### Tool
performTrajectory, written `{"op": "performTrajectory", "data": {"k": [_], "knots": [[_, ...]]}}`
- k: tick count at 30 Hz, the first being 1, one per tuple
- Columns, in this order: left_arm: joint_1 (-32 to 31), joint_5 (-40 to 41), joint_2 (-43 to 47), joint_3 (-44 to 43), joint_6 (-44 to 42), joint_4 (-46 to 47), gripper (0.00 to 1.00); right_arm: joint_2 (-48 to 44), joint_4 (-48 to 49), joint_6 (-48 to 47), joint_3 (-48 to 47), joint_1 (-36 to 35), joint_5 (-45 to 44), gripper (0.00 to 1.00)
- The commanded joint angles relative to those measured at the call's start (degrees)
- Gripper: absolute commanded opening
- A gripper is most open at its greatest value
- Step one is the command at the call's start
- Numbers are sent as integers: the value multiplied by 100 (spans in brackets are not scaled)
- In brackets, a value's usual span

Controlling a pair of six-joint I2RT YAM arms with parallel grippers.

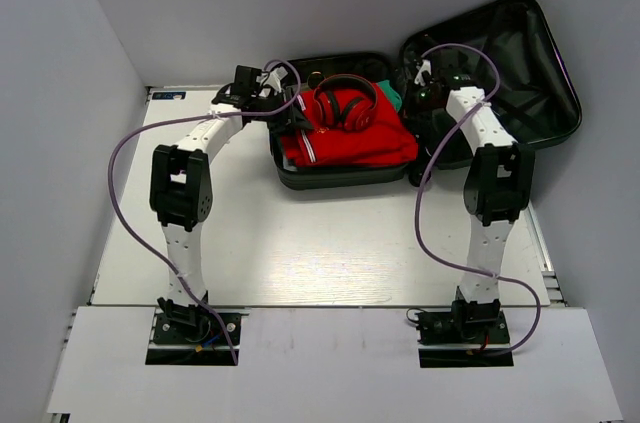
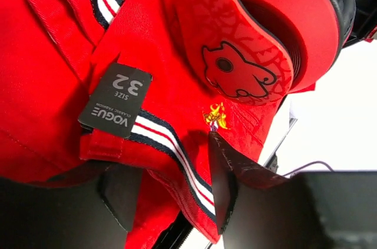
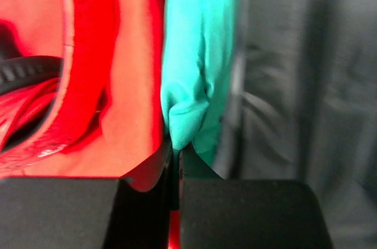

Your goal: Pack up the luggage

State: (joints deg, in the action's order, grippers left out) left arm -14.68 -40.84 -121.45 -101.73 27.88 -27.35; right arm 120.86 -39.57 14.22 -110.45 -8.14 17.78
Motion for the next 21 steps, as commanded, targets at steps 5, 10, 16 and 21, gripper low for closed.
{"op": "performTrajectory", "data": {"k": [5,10,16,21], "knots": [[-88,347,-28,75,-125,-156,50,709,363,-42,-264,-670,1273,0],[26,586,-72,127,86,54,46,1571,-93,186,-880,-627,834,0],[202,726,24,22,17,29,52,1652,-446,46,-970,-592,25,2],[246,850,393,-162,-273,-112,72,661,-472,-234,-750,-557,-319,56]]}}
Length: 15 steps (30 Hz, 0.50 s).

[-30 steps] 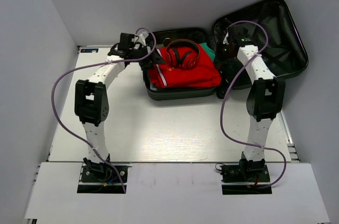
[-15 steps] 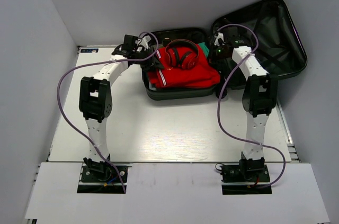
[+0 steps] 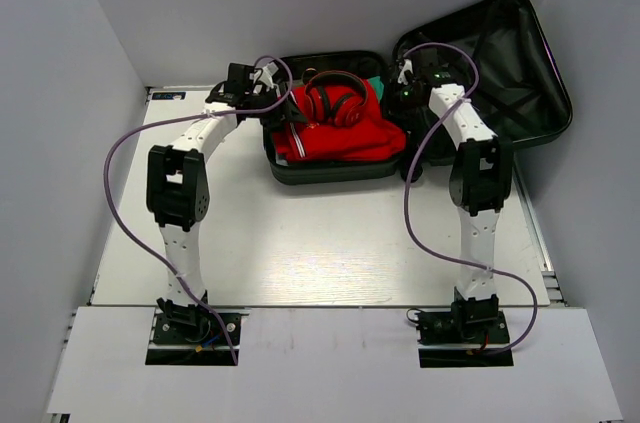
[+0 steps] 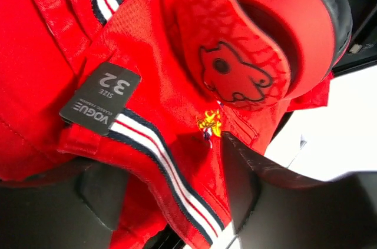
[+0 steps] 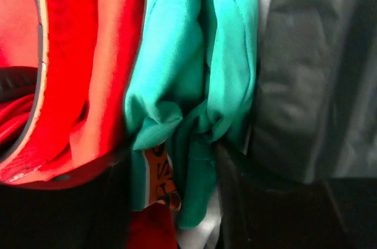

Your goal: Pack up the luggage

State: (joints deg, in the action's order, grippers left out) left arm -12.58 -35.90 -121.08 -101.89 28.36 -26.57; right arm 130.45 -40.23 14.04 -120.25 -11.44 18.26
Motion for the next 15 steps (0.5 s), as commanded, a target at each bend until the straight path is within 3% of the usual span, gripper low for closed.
{"op": "performTrajectory", "data": {"k": [1,4,5,10,15], "knots": [[54,408,487,-156,-348,-217,79,-406,-416,-253,177,-227,-437,65],[115,539,838,-139,-506,-261,89,-1037,-459,-306,72,-235,-639,78],[124,627,988,-139,-698,-409,92,-1118,-477,-332,37,-218,-788,90],[142,1636,1664,10,-1314,-972,100,-1837,-679,-192,211,-166,-1553,90],[133,1534,2306,634,-1526,-1272,100,-2155,-1188,-25,554,-69,-2379,90]]}}
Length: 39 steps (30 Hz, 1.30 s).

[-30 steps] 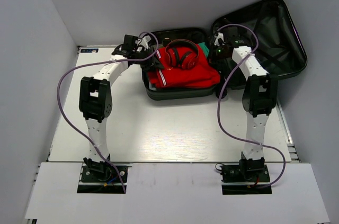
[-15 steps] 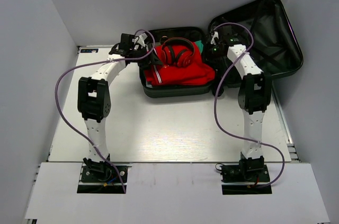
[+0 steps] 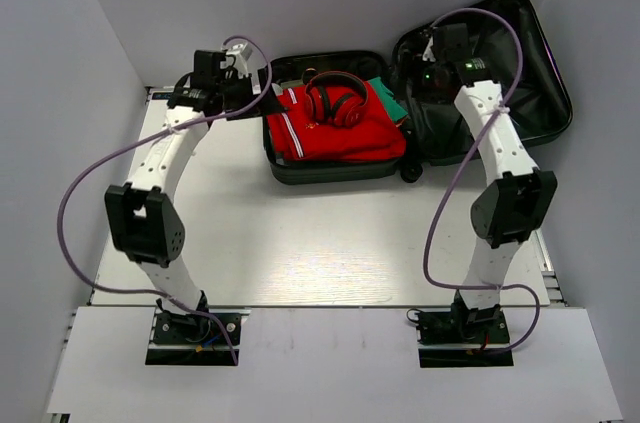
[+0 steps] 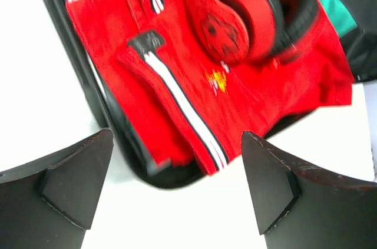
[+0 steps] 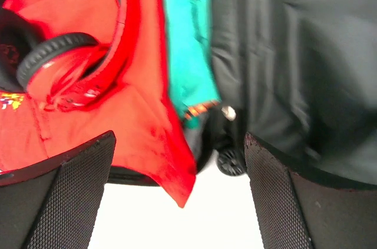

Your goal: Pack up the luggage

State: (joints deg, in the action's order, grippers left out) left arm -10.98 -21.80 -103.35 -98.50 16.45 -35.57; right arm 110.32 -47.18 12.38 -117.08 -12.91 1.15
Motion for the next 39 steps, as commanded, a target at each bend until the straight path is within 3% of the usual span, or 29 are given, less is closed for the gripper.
{"op": "performTrajectory", "data": {"k": [1,5,9,11,15,18,19,21,22,26,32,34,39], "knots": [[-35,-16,570,505,-318,-319,100,-195,-564,150,308,113,-695,90],[-184,-878,606,990,-90,-3,100,-729,-433,81,984,157,-170,90],[-431,-852,202,894,165,330,100,-1162,242,-376,2274,139,1103,90],[-553,-773,-176,806,324,419,100,-1066,341,-429,2417,148,1718,89],[-668,-291,-896,182,324,139,99,-504,244,-438,2207,104,1994,84],[-651,-237,-1143,42,324,112,63,-110,147,-394,1865,95,2047,69],[-651,-237,-1161,-28,324,121,31,-55,287,-368,1794,87,2091,43],[-651,-237,-1170,-20,359,348,8,103,621,-220,1776,95,2320,9],[-651,-167,-1152,-20,377,410,0,173,700,-140,1637,78,2346,0],[-633,202,-1143,-380,447,805,0,393,867,-70,1301,52,2487,0],[-581,844,-1767,-1311,254,500,0,385,1615,71,1828,69,1819,0],[-519,879,-1899,-1251,306,446,0,472,1572,-16,2003,86,1688,0],[-422,1098,-1628,-41,245,525,0,508,1510,-201,2775,69,1318,0]]}}
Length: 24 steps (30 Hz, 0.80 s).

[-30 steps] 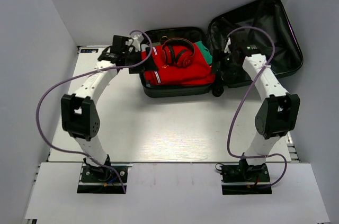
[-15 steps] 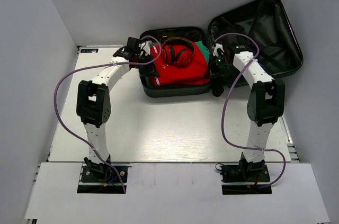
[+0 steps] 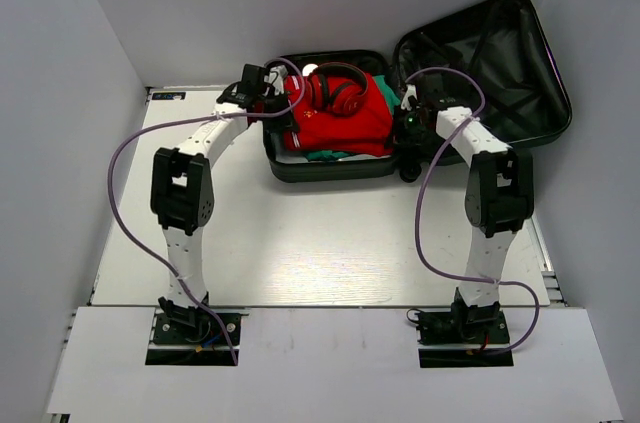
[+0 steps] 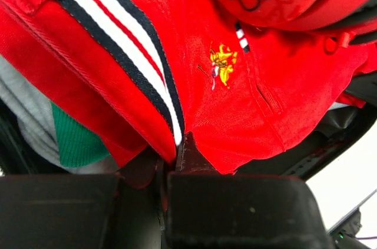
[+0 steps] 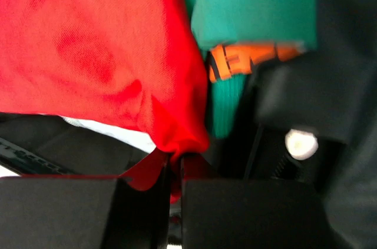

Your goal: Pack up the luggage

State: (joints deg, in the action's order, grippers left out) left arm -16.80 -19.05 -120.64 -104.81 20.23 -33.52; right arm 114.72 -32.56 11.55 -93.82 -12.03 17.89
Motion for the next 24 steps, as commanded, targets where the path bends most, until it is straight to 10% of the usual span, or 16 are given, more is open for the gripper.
{"op": "performTrajectory", "data": {"k": [1,6,7,10,13,15,20,24], "knots": [[177,859,180,872,-142,354,0,42,56,-118,531,-1,-539,0],[238,753,313,1043,-300,197,7,-352,-268,-355,506,-27,-646,12],[238,649,426,1025,-352,214,29,-510,-338,-442,148,-27,-742,29],[247,447,602,832,-344,336,47,-784,-1006,-557,-799,-19,-1005,53],[247,341,866,648,-248,460,99,-950,-1612,-601,-1539,17,-1726,76],[238,297,1085,612,-221,495,100,-1056,-1841,-645,-1911,34,-3180,90],[282,409,1411,42,-405,76,100,-1364,-1640,-1128,-1938,341,-5853,90],[396,779,1648,-338,-537,-698,100,-1461,-1614,-1445,-1790,1123,-6255,90]]}}
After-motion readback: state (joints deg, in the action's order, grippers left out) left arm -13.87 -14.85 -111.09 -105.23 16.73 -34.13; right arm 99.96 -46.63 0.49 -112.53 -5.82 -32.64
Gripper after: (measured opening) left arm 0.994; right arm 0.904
